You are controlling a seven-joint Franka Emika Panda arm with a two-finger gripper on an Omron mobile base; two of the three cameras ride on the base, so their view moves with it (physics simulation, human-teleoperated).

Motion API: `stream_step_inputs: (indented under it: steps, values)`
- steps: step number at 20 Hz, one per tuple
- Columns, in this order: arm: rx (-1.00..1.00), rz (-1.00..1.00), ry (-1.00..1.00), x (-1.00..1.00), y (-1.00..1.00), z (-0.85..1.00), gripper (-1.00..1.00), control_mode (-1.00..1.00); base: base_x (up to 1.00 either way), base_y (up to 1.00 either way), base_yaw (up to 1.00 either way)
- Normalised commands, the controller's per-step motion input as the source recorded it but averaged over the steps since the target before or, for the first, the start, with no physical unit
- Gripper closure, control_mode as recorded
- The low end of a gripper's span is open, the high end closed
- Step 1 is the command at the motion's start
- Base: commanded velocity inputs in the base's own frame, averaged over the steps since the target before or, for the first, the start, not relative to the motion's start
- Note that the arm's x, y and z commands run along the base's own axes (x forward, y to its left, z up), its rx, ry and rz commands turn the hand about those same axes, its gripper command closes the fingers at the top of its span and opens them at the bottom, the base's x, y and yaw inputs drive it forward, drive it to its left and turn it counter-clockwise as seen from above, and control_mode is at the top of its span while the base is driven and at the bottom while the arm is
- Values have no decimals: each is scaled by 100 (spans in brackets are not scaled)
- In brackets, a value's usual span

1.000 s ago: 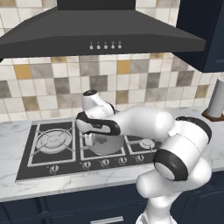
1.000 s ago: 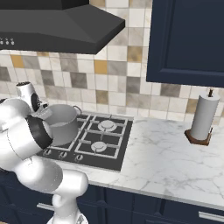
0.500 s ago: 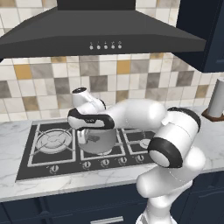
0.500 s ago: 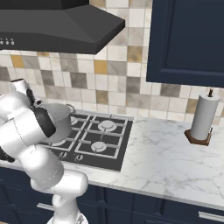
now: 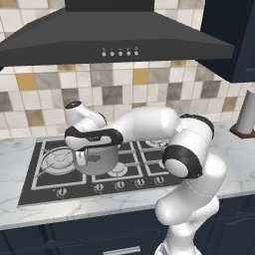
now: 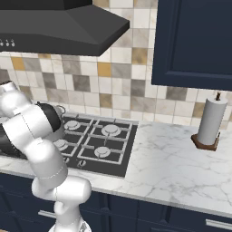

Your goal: Turn on the sink faucet. Then move the broccoli from the counter to the sink. Turn off the sink. Move the vegetable from the sink to the pot next to the stove. Finally move the pot to the front left burner.

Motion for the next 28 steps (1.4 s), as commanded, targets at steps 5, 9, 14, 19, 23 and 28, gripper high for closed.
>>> stream_step_inputs:
  steps: [5, 9, 14, 19, 23, 28]
  values:
    - [0, 17, -3, 9, 51, 0, 100, -100, 0, 0, 0]
    - [-1, 17, -6, 8, 51, 0, 100, -100, 0, 0, 0]
    - [-1, 16, -4, 8, 53, -6, 100, -100, 0, 0, 0]
    - [0, 13, -5, 8, 42, -11, 100, -100, 0, 0, 0]
    - [0, 12, 0, 15, 36, -10, 100, -100, 0, 0, 0]
    - [0, 13, 0, 16, 30, -4, 100, -100, 0, 0, 0]
